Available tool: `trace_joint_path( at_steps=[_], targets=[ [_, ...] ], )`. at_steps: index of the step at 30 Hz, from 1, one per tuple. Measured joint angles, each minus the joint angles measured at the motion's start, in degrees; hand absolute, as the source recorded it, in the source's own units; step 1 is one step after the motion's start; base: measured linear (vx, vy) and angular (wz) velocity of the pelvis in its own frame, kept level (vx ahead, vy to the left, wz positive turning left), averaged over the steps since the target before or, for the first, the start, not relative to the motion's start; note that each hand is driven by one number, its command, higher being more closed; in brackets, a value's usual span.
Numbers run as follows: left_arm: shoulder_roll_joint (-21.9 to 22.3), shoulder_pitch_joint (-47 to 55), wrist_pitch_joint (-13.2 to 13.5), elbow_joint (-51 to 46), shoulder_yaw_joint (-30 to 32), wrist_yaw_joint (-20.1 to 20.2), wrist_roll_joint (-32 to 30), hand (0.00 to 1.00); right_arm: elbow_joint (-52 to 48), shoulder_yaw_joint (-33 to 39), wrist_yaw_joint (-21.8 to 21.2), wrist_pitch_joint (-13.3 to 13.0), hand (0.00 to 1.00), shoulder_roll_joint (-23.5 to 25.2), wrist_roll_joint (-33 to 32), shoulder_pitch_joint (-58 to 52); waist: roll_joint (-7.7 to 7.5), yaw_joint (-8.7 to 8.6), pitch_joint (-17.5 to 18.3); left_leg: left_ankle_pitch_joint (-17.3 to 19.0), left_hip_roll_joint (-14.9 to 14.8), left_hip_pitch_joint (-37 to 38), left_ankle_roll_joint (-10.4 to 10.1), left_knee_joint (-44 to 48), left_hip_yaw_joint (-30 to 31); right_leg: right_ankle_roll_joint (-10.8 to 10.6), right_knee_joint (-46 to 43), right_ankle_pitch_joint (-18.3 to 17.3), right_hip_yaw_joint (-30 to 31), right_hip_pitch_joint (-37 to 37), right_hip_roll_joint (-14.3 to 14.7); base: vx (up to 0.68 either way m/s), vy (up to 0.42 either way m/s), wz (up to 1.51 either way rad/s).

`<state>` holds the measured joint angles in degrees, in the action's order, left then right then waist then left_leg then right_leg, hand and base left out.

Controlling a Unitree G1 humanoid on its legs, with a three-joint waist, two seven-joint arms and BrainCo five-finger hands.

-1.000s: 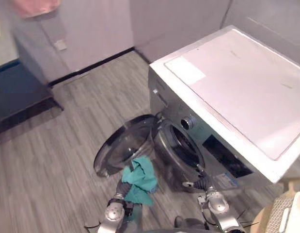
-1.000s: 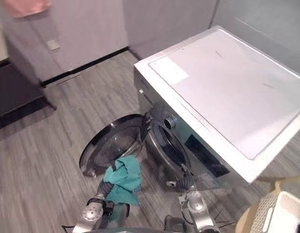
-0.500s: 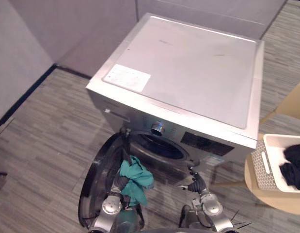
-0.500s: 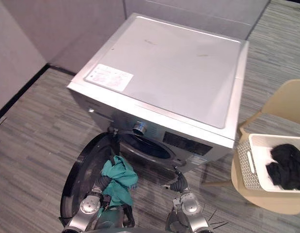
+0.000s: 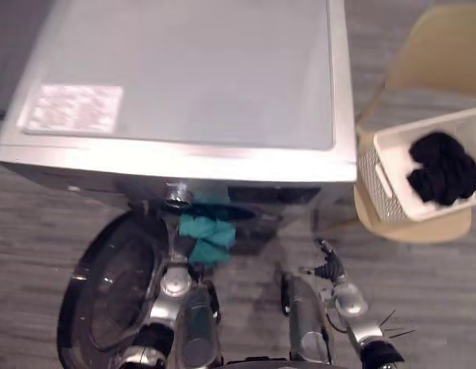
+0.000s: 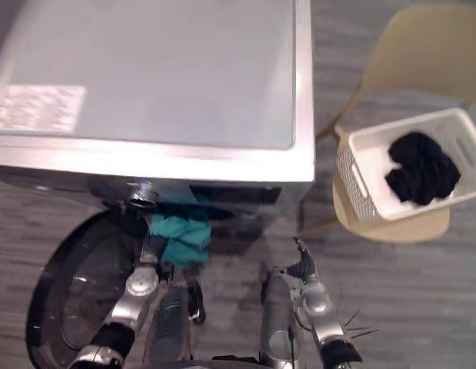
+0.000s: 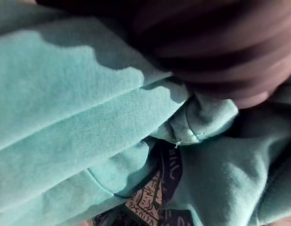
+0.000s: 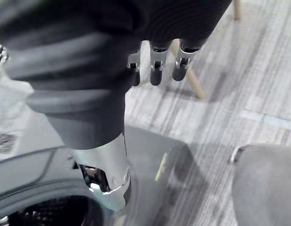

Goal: Pick up the laundry basket with both hands and put the clothes into the washing machine.

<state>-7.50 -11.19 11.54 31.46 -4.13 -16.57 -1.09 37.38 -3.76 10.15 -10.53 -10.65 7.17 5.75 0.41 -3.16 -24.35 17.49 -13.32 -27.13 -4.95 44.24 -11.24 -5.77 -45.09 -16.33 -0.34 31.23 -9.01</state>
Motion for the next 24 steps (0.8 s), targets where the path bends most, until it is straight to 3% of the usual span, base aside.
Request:
trace_joint_path(
  at_steps=[2, 4, 9, 12, 18, 24],
  targets=[
    [0.0, -2.7, 0.0, -0.2, 0.4, -1.3, 1.4, 1.0, -0.2, 0.0, 0.4, 0.4, 0.0, 0.3, -1.3, 2.1, 0.22, -0.75, -1.8, 4.3, -0.9, -3.4, 0.6, 5.9, 0.0, -0.5, -5.1, -2.3, 0.6, 3.8, 0.1, -0.17, 0.051, -0.21],
    [0.0, -6.4, 0.0, -0.5, 0.5, -1.9, 1.7, 1.0, -2.4, 0.0, 1.5, 0.5, 0.0, 0.8, -3.0, 3.1, 0.12, -0.44, -1.9, 8.4, -3.0, -10.0, 1.2, 14.3, 0.2, -0.7, -11.8, -5.1, 1.1, 10.4, -0.1, -0.29, 0.071, -0.24],
    [-0.9, -17.0, -0.6, -8.7, 4.6, -4.0, 1.7, 1.0, -16.7, 1.1, 2.6, 0.2, 0.0, 4.1, -5.0, 4.7, -0.61, 0.37, -4.8, 12.7, -6.7, -26.1, 2.1, 29.8, 2.0, -0.4, -25.2, -7.0, 3.3, 26.7, 1.1, -0.26, 0.026, -0.19],
    [-5.8, -27.4, -1.2, -12.1, 5.9, -6.3, 1.7, 1.0, -24.1, 1.3, 3.6, -0.3, 0.0, 5.7, -5.6, 4.7, -1.36, 0.36, -5.5, 12.7, -7.8, -35.4, 2.2, 35.7, 3.7, -0.3, -31.0, -7.3, 3.5, 35.8, 1.5, -0.18, -0.073, -0.06],
    [-17.0, -46.0, -2.4, -16.4, 6.6, -12.6, 3.0, 1.0, -34.3, 2.1, 3.5, -2.4, 0.0, 8.6, -5.6, 1.5, -2.48, -0.5, -6.7, 12.7, -8.6, -47.6, 2.3, 43.2, 7.7, 0.7, -38.6, -7.8, 2.4, 46.5, 1.9, -0.06, -0.077, 0.01],
    [-22.9, -60.7, -3.0, -15.1, 2.8, -14.9, 3.3, 1.0, -39.4, 2.9, 1.9, -4.6, 0.0, 9.3, -6.6, -0.7, -3.27, -0.93, -7.2, 12.7, -8.6, -54.5, 2.3, 46.7, 9.7, 0.9, -42.1, -8.4, 1.8, 52.2, 1.9, -0.01, -0.035, 0.02]
  ],
)
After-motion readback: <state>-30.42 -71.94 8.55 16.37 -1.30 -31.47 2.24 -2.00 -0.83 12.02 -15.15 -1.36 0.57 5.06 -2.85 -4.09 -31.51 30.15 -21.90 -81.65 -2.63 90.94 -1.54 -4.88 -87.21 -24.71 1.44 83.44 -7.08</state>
